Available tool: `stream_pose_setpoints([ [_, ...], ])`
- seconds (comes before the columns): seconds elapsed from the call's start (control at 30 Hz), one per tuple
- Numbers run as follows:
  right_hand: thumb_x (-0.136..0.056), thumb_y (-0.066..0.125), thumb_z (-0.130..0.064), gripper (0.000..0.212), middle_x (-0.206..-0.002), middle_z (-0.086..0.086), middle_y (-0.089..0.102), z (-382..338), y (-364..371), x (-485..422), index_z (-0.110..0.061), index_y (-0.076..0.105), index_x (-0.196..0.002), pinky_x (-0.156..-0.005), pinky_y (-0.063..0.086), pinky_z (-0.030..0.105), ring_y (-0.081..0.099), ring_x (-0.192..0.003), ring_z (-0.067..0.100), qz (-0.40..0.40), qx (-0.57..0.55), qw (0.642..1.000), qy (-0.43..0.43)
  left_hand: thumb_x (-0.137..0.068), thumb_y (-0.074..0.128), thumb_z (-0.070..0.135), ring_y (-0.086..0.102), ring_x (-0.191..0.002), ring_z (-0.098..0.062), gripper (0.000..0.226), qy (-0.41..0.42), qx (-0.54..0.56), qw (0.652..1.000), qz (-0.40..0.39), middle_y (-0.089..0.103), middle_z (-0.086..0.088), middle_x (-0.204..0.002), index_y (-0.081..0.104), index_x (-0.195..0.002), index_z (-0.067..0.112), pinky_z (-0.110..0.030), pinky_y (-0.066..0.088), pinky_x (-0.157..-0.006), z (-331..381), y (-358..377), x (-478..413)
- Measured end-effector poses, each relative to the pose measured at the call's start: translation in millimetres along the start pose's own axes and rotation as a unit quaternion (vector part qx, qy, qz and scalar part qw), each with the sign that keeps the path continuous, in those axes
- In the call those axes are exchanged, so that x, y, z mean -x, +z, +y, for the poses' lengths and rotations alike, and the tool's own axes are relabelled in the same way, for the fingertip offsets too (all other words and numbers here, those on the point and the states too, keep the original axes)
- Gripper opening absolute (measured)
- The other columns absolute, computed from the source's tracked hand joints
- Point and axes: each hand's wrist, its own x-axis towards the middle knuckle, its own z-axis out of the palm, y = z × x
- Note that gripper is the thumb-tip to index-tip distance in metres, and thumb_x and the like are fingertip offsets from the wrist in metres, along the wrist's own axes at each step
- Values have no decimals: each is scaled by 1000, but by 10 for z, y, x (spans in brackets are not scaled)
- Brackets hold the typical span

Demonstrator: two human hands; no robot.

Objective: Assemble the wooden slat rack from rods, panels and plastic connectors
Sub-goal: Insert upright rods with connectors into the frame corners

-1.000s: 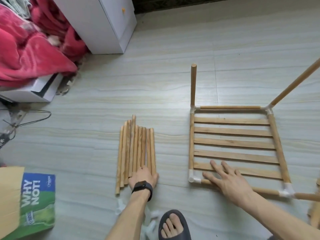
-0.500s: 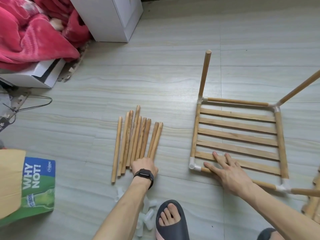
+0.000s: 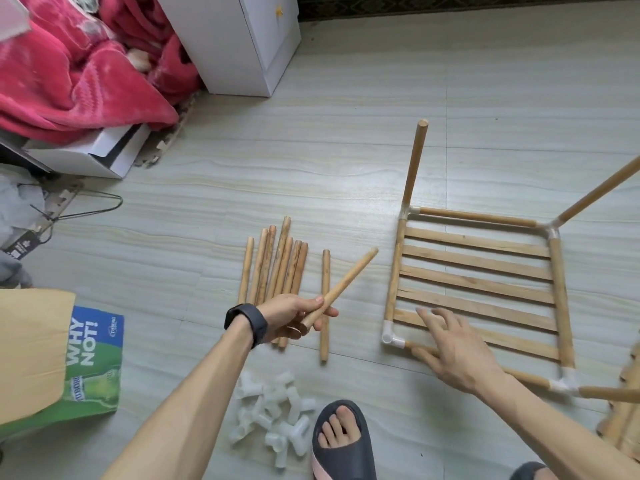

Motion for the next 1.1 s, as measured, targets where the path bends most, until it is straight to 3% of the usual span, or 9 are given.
stream_pose_setpoints([
  [0.07, -91, 49, -70, 87, -132, -5, 54, -118, -158, 28, -39, 4, -158, -80, 57, 38, 61, -109, 21, 106, -55, 993, -1, -102, 45, 47, 41, -58, -7, 44, 3, -30, 998, -62, 58, 5, -72, 71, -121, 18, -19, 33, -55, 105, 66, 32],
  [0.17, -91, 46, -72, 77, -100, -13, 60, -263, -378, 51, -51, 9, -155, -54, 54, 35, 66, -76, 18, 171, -28, 984, -36, -99, 50, 49, 40, -60, -7, 44, -6, -77, 987, -143, 56, 6, -69, 71, -122, 18, -21, 31, -59, 279, 263, -4],
  [0.3, -97, 30, -66, 41, -94, -7, 70, -213, -515, 72, -34, 51, -115, -55, 46, 35, 68, -80, 26, 173, 68, 982, -23, -91, 55, 63, 45, -63, -8, 50, 18, -102, 984, -149, 60, 5, -70, 76, -113, 24, -19, 39, -60, 446, 594, -201],
  [0.4, -97, 29, -67, 40, -74, -9, 64, -9, -516, 148, -33, 49, -93, -52, 40, 33, 62, -66, 22, 161, 2, 986, 52, -86, 64, 57, 59, -68, -14, 37, 76, 56, 995, 21, 69, 3, -78, 79, -98, 26, -22, 49, -63, 339, 786, -428],
  [0.5, -96, 32, -68, 40, -57, -7, 58, 92, -488, 246, -36, 47, -78, -47, 35, 31, 53, -52, 10, 187, -166, 966, 70, -84, 71, 33, 60, -85, -13, 27, 131, -89, 964, 212, 67, 13, -92, 67, -110, 35, -22, 48, -72, -58, 970, -695],
  [0.57, -97, 38, -67, 43, -59, -3, 64, 67, -461, 288, -34, 58, -80, -52, 41, 32, 58, -54, 12, 184, -293, 936, 61, -82, 72, 34, 58, -94, -8, 36, 134, -227, 940, 217, 61, 16, -104, 61, -115, 44, -23, 48, -80, -381, 1109, -820],
  [0.67, -98, 49, -61, 43, -68, 0, 69, -53, -427, 316, -26, 68, -82, -60, 53, 34, 66, -64, 15, 176, -403, 895, 71, -84, 72, 43, 58, -100, -4, 35, 148, -265, 923, 234, 61, 16, -107, 62, -117, 50, -26, 50, -85, -694, 1247, -957],
  [0.9, -99, 61, -35, 12, -73, -3, 75, -225, -274, 343, -26, 65, -91, -57, 53, 22, 69, -58, 15, 170, -484, 858, 33, -77, 68, 67, 54, -91, -6, 35, 145, -269, 905, 297, 63, 13, -96, 63, -111, 63, -20, 39, -65, -755, 1237, -1083],
  [1.1, -99, 64, -30, 4, -76, -6, 75, -280, -170, 269, -29, 64, -96, -64, 60, 39, 73, -68, 16, 160, -469, 869, -1, -73, 70, 70, 56, -83, -12, 29, 129, -248, 907, 314, 58, 10, -90, 67, -102, 63, -24, 37, -66, -755, 1218, -1081],
])
